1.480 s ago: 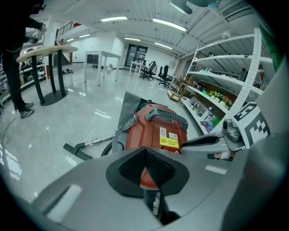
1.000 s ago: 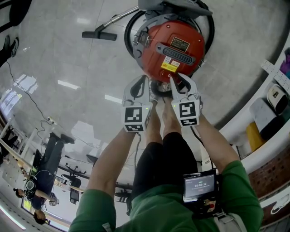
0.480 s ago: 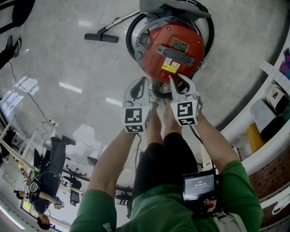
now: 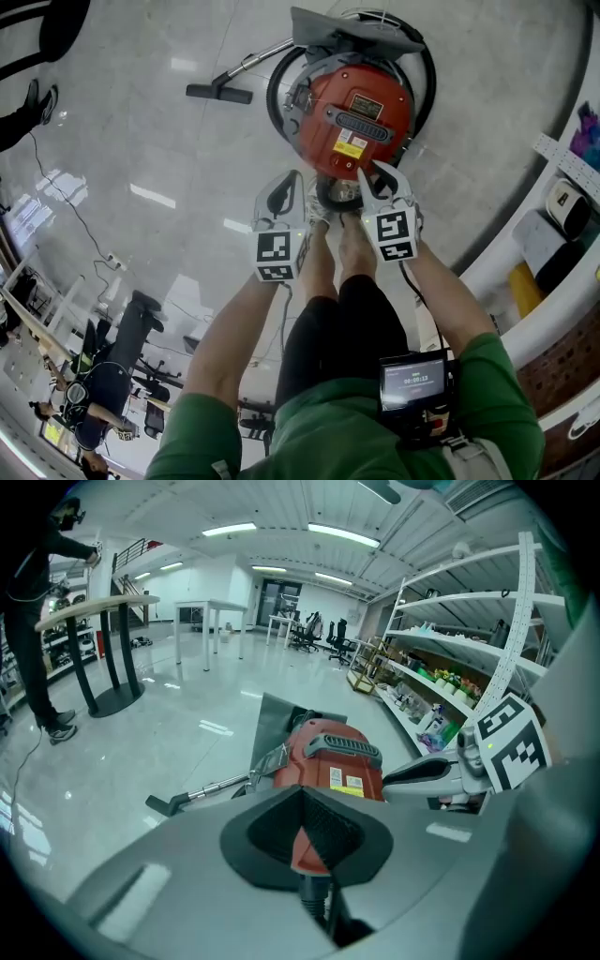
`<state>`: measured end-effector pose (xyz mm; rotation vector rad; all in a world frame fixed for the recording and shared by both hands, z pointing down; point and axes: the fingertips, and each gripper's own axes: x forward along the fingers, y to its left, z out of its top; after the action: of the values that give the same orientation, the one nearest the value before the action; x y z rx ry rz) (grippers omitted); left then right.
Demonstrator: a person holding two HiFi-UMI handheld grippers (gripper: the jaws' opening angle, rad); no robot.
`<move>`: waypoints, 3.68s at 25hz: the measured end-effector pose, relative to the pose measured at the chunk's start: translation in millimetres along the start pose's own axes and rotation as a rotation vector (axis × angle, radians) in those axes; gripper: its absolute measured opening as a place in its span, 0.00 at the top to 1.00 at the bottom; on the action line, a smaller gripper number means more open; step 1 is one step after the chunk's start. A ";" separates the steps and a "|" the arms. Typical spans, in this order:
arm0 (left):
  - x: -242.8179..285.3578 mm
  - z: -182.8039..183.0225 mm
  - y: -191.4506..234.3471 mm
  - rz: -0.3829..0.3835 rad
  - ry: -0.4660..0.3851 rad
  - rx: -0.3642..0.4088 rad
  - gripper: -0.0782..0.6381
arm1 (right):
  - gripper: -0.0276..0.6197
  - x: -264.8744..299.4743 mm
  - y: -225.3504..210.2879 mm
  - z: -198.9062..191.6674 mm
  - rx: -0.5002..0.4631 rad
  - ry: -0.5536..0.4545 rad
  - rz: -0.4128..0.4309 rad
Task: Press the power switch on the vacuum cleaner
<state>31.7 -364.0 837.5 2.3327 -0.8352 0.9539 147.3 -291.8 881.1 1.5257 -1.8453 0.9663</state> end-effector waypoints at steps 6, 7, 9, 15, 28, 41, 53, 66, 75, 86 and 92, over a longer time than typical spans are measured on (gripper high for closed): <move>-41.7 53.1 -5.1 0.015 -0.064 0.021 0.88 | 0.86 -59.2 -7.0 47.0 -0.008 -0.068 -0.015; -48.7 62.9 -6.5 0.018 -0.078 0.024 0.88 | 0.86 -69.6 -8.8 55.4 -0.010 -0.082 -0.023; -61.7 80.3 -9.1 0.023 -0.104 0.034 0.88 | 0.86 -88.8 -11.7 71.5 -0.014 -0.108 -0.040; -101.9 116.1 -23.9 0.021 -0.160 0.064 0.88 | 0.86 -146.1 -11.7 115.2 -0.044 -0.185 -0.085; -210.8 208.6 -72.6 -0.033 -0.368 0.149 0.88 | 0.88 -289.7 2.6 201.4 -0.068 -0.388 -0.170; -296.6 284.7 -106.7 -0.056 -0.580 0.152 0.88 | 0.89 -411.7 16.1 274.8 -0.086 -0.645 -0.239; -347.1 298.4 -111.3 0.000 -0.697 0.142 0.88 | 0.89 -467.3 10.0 274.8 -0.073 -0.756 -0.282; -384.8 292.1 -107.9 -0.047 -0.730 0.198 0.88 | 0.90 -498.9 53.9 262.2 -0.023 -0.792 -0.360; -430.3 258.6 -83.3 -0.102 -0.765 0.284 0.88 | 0.91 -509.2 126.4 226.9 0.060 -0.776 -0.446; -481.2 210.4 -72.8 -0.237 -0.747 0.250 0.88 | 0.92 -520.7 215.8 183.3 0.156 -0.763 -0.516; -494.5 200.7 -72.7 -0.248 -0.752 0.255 0.88 | 0.92 -531.1 231.9 177.2 0.151 -0.787 -0.527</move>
<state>-110.5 -264.1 327.7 2.9750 -0.6755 0.0494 33.0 -103.8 316.4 2.5642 -1.6720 0.2586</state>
